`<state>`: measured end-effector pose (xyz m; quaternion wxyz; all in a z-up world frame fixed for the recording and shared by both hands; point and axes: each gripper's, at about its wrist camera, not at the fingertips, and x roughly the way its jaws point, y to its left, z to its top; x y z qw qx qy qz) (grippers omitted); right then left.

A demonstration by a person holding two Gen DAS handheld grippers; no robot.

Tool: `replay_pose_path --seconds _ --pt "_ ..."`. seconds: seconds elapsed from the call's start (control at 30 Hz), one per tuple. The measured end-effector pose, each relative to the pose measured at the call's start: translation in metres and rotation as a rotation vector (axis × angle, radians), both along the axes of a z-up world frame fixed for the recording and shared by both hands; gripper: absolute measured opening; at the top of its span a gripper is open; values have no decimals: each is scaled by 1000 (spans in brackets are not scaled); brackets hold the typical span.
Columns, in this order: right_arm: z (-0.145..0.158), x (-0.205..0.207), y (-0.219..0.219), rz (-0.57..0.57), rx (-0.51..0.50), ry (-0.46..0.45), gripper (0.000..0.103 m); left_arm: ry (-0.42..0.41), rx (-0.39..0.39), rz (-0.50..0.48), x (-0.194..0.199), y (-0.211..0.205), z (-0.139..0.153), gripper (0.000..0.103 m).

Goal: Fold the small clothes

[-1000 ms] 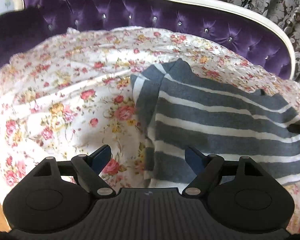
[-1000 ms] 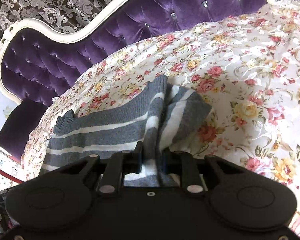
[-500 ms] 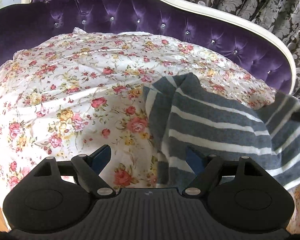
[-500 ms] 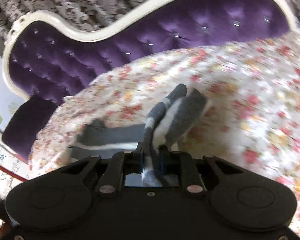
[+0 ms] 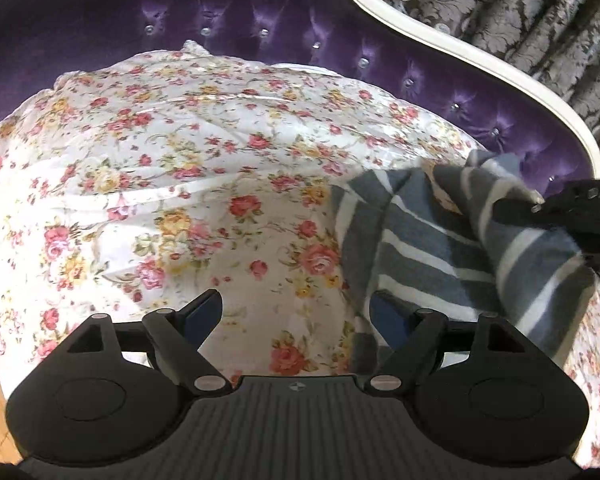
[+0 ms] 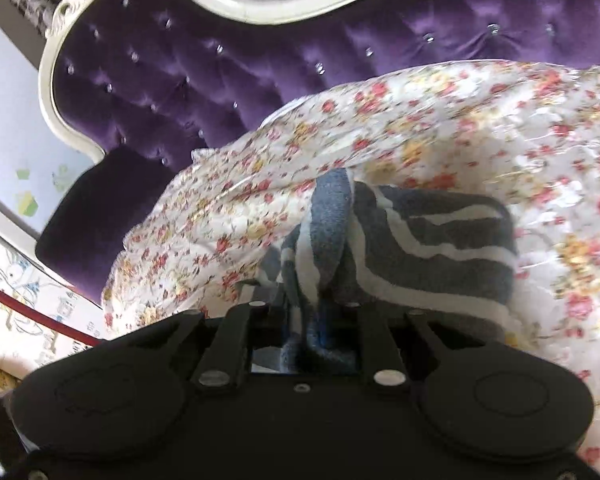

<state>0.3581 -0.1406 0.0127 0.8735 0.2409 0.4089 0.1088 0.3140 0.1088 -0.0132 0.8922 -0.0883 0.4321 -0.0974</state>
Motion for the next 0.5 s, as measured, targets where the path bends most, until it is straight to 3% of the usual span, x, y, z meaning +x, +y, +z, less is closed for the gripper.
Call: replay_pose_path --seconds 0.37,0.5 --pt "-25 6 53 61 -159 27 25 15 -19 34 3 13 0 80" --pt "-27 4 59 79 -171 11 30 18 -16 31 3 12 -1 80"
